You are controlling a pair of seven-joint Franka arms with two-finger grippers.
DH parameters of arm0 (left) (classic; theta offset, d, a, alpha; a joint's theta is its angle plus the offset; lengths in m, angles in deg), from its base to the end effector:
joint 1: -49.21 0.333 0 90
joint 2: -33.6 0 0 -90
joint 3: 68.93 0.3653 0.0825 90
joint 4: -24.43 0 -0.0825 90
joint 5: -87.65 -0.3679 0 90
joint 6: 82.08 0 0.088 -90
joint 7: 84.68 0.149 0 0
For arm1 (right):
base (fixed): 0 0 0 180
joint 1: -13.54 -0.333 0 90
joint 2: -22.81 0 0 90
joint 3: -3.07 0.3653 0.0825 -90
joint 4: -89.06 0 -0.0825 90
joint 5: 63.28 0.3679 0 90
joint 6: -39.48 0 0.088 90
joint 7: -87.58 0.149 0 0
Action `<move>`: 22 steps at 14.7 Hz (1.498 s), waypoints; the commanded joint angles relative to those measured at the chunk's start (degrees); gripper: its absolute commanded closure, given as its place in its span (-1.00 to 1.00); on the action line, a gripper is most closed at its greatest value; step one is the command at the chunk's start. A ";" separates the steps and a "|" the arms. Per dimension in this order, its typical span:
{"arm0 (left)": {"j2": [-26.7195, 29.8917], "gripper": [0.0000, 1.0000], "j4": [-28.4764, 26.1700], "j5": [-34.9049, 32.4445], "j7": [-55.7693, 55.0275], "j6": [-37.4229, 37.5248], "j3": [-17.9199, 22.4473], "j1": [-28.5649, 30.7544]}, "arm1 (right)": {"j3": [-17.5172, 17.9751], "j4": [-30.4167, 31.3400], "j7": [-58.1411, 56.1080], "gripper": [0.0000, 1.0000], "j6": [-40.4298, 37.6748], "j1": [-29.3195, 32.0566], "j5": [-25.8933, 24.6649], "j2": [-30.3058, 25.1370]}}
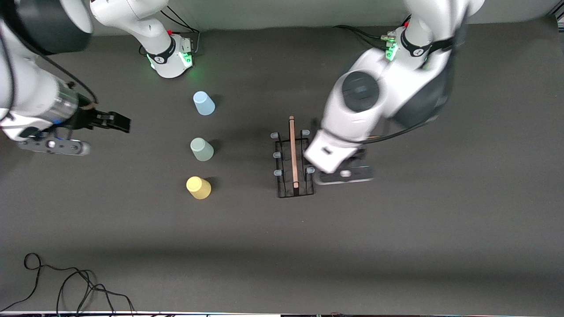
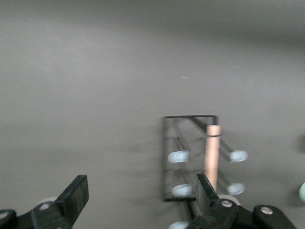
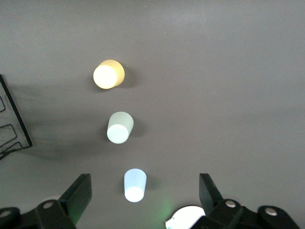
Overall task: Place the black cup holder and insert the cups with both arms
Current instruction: 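Release the rack and withdraw the left gripper while the right gripper reaches the green cup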
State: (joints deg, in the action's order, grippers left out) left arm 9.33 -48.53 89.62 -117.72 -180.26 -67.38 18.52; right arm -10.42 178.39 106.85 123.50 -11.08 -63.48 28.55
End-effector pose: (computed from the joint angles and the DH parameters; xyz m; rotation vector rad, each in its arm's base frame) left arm 0.5996 -0.3439 0.5202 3.1114 0.1092 0.0038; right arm 0.5381 0.1117 0.5762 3.0462 -0.2185 -0.2702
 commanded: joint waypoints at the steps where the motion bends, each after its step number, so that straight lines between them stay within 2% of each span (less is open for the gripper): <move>1: 5.10 -1.00 -2.53 -2.13 6.66 3.69 -0.32 5.53 | -0.49 9.78 4.02 -1.00 6.91 -2.80 0.02 -4.15; 4: 8.88 -1.00 -4.82 -3.72 10.86 3.51 -0.32 11.24 | -0.40 20.59 7.88 -1.00 16.59 -4.56 0.02 -7.58; 9: 18.37 -1.00 -11.22 -3.37 23.61 7.29 -0.32 19.33 | -0.31 33.08 13.33 -1.00 29.59 -5.61 0.02 -8.82; 12: 20.75 -0.99 -16.94 -3.55 24.68 4.93 -0.32 22.67 | -0.40 39.50 18.16 -1.00 38.47 -8.43 0.02 -8.64; 15: 21.20 -0.99 -17.57 -2.14 31.35 4.75 -0.32 27.25 | -0.49 43.64 20.37 -1.00 44.63 -10.89 0.02 -6.89; 19: 22.25 -0.98 -21.69 -3.11 31.46 1.94 -0.50 26.99 | -0.49 48.91 20.55 -1.00 50.44 -10.89 0.02 -5.75; 22: 22.17 -0.99 -21.70 -3.11 31.46 1.32 -0.67 26.56 | -0.40 52.08 20.72 -1.00 57.11 -10.98 0.02 -3.20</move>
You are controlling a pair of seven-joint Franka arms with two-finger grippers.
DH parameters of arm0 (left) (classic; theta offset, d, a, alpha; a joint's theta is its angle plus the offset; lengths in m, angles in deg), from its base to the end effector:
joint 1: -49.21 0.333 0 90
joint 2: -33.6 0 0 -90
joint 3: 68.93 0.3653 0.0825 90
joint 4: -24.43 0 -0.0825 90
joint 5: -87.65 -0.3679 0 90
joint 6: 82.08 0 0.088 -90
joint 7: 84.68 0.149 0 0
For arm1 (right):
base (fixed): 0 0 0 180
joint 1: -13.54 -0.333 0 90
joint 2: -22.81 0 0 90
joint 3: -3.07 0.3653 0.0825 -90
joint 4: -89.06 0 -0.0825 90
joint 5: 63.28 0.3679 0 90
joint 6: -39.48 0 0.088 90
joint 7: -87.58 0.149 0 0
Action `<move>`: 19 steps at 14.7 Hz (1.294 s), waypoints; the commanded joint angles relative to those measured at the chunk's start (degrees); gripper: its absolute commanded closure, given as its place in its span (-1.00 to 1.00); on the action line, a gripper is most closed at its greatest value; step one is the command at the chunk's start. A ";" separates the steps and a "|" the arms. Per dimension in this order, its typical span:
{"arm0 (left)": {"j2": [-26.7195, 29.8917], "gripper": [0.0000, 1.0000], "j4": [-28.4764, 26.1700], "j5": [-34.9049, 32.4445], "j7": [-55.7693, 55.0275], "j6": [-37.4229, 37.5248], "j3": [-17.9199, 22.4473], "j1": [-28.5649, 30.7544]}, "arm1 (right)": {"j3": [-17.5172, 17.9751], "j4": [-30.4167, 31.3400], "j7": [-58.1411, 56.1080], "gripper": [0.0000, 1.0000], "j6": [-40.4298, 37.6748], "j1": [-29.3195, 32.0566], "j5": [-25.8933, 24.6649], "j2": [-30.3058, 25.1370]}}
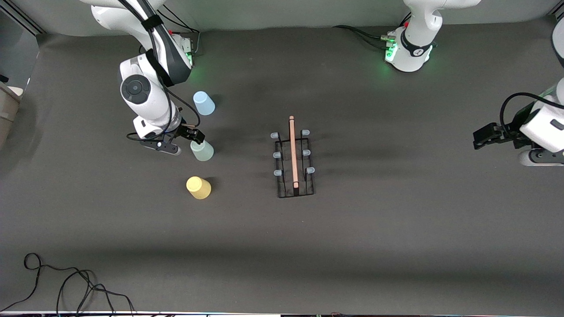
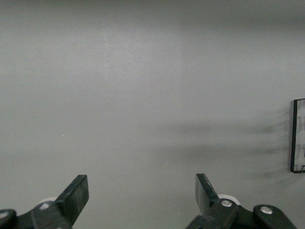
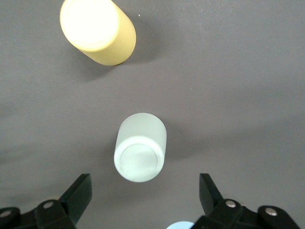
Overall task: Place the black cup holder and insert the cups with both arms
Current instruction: 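Release the rack and withdraw the left gripper while the right gripper reaches the green cup, then grasp the pale green cup with the right gripper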
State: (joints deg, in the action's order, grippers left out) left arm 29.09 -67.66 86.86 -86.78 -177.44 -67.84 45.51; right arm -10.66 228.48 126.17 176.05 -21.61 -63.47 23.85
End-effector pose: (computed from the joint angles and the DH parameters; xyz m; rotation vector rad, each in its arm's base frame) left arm 0.5701 -0.0245 0.5795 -3.1253 0.0162 0.0328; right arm 0.4326 0.1695 0.3112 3.0669 -0.4593 -0.0855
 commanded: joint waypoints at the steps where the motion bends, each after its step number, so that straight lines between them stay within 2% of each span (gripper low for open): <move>1: 2.31 -0.99 -2.57 -0.26 0.60 -1.85 -0.30 -0.52 | -0.15 2.09 1.49 -1.00 6.23 -1.49 0.10 3.16; 4: 2.14 -0.99 -2.57 0.27 0.69 -3.34 -0.38 -0.78 | -0.15 2.09 2.29 -1.00 9.50 -2.46 0.89 6.68; 11: 2.05 -0.99 -2.57 0.27 0.69 -3.52 -0.38 -1.22 | -0.24 1.82 2.29 -1.00 12.05 -2.82 0.89 9.06; 13: 2.05 -0.99 -2.57 0.27 0.69 -3.52 -0.38 -1.13 | -0.24 1.82 2.37 -0.89 13.37 -2.82 0.98 9.68; 14: 2.05 -0.99 -2.48 0.27 0.69 -3.61 -0.38 -1.13 | -0.24 1.82 2.37 -0.73 13.37 -2.82 0.98 9.85; 15: 2.05 -0.99 -2.57 0.27 0.69 -3.96 -0.38 -1.22 | -0.24 1.74 2.29 -0.48 13.46 -2.82 0.98 9.85; 18: 1.96 -1.00 -2.40 0.27 0.25 -5.02 -0.30 -0.96 | -0.24 1.47 2.37 0.35 13.20 -2.82 0.98 9.51; 19: 1.96 -1.00 -2.40 0.27 0.25 -5.10 -0.30 -0.87 | -0.24 1.39 2.37 0.50 12.85 -2.82 0.98 9.07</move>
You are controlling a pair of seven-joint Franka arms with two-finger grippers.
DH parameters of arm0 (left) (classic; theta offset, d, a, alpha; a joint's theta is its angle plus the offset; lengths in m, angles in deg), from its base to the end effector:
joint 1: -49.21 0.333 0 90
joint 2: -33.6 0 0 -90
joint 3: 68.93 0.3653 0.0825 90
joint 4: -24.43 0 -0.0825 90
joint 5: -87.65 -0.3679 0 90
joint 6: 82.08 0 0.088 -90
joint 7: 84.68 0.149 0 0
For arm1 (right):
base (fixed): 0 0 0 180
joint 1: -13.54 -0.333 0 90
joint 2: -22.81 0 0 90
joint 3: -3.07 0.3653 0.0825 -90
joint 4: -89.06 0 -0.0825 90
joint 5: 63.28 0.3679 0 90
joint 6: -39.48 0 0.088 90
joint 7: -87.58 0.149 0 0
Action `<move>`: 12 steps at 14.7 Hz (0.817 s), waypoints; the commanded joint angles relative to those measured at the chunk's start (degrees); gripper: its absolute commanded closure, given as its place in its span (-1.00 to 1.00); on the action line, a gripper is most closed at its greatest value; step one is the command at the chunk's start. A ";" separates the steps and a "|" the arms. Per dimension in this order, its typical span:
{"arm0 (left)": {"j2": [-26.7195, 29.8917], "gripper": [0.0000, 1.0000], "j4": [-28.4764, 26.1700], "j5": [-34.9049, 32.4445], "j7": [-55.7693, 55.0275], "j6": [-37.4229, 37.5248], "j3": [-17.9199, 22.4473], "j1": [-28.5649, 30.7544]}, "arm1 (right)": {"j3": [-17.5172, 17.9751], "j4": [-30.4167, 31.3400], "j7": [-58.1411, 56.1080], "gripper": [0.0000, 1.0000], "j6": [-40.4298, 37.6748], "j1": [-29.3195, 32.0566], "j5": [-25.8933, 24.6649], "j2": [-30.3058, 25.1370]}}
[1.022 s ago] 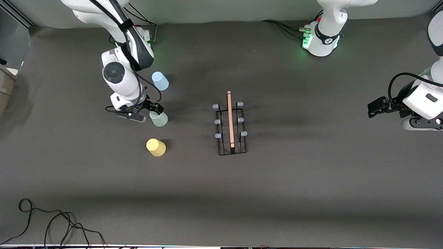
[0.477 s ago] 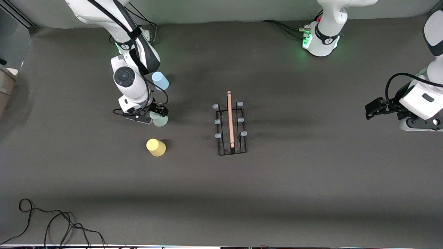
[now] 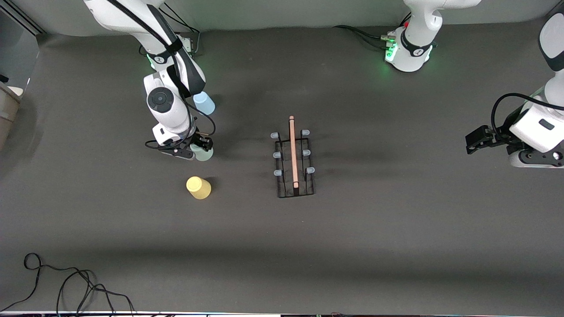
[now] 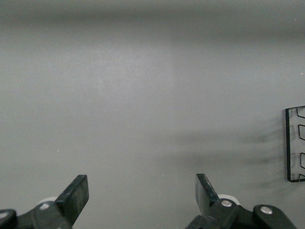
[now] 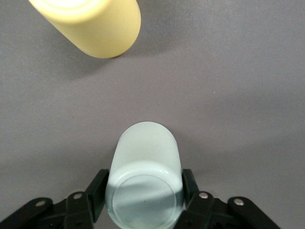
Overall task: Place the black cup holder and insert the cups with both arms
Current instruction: 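Grasp the pale green cup with the right gripper, then carry the green cup with the right gripper onto a rack peg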
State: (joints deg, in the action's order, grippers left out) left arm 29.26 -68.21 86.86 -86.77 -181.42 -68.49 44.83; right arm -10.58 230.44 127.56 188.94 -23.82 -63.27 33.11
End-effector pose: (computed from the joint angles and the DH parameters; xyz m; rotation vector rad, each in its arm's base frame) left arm 0.5779 -0.0381 0.5830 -3.1284 0.0536 -0.0655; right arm 0.4369 0.1896 0.2431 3.0575 -0.4326 -0.0098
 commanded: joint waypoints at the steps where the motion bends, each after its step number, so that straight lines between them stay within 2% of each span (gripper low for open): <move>1: 1.71 -1.00 -1.93 0.26 0.24 -1.12 0.35 -0.11 | -0.41 -0.67 0.98 0.55 -0.31 -0.62 0.78 -1.15; 3: 1.79 -1.00 -2.11 0.26 0.24 -1.03 0.35 -0.02 | -0.50 -1.11 0.89 0.58 -2.93 -0.62 1.48 -3.78; 7: 1.97 -1.00 -2.46 0.26 0.15 -1.12 0.52 0.16 | -0.15 -8.12 1.76 0.59 -18.47 -2.01 9.37 -9.42; 9: 2.23 -0.99 -3.34 0.52 0.07 -2.17 0.61 0.16 | -0.33 -12.86 6.75 0.59 -22.88 -5.26 10.45 -9.60; 12: 2.23 -0.99 -3.43 0.70 0.24 -2.79 0.79 0.51 | -0.15 -19.72 17.12 0.59 -24.48 -10.09 10.63 -7.33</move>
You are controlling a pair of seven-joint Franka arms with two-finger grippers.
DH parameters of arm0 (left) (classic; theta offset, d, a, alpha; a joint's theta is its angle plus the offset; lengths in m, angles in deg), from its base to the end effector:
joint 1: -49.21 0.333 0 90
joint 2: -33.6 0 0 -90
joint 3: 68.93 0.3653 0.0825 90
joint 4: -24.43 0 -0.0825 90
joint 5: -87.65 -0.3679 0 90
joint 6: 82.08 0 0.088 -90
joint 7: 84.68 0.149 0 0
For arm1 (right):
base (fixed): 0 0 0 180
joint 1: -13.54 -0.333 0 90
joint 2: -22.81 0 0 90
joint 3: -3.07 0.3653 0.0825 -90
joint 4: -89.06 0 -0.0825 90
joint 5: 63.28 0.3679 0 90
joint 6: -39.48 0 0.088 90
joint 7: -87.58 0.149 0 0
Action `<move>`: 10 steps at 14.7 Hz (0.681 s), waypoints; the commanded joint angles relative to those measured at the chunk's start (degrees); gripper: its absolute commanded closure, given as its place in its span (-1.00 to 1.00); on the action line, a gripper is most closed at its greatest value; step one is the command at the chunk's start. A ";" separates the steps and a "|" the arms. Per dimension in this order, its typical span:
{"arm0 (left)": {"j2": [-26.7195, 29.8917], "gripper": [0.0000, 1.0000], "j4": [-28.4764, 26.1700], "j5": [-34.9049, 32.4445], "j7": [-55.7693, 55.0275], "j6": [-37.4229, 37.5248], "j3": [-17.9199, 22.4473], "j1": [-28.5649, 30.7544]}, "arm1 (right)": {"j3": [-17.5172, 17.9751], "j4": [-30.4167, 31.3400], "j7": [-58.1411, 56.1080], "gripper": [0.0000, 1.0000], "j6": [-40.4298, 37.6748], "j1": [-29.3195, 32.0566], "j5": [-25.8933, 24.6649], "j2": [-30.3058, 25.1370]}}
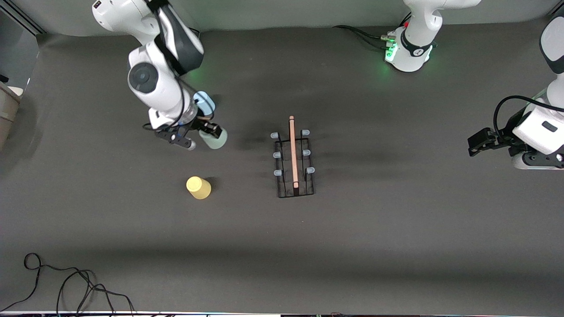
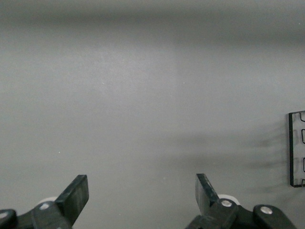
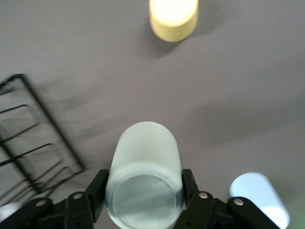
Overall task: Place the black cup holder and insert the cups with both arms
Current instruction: 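Carry the green cup with the right gripper onto a rack peg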
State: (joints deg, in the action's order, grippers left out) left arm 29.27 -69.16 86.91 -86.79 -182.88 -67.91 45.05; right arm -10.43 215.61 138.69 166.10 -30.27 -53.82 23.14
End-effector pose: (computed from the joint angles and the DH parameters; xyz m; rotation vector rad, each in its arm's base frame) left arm 0.5802 -0.0305 0.5777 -3.1287 0.0315 -0.0796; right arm 0.4401 0.2701 0.3944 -2.9614 0.6964 0.1350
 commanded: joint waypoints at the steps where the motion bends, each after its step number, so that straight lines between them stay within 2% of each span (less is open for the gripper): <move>1: 2.22 -0.99 -2.47 0.83 0.60 -1.24 0.12 0.46 | -0.30 -6.21 8.63 0.59 -1.65 -4.35 1.17 3.18; 5: 1.79 -0.99 -2.12 2.67 0.69 -1.68 0.21 0.81 | -0.30 -11.30 16.55 0.59 -1.65 -8.22 1.17 6.51; 10: 1.70 -0.99 -2.12 2.67 0.69 -2.21 0.21 0.82 | -0.39 -22.29 25.35 0.59 -1.56 -13.40 1.17 17.49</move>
State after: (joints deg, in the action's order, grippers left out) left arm 29.28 -69.52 88.72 -86.78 -184.13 -67.67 45.57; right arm -10.10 200.11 161.09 165.56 -42.12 -53.75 34.20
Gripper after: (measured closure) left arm 0.000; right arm 0.330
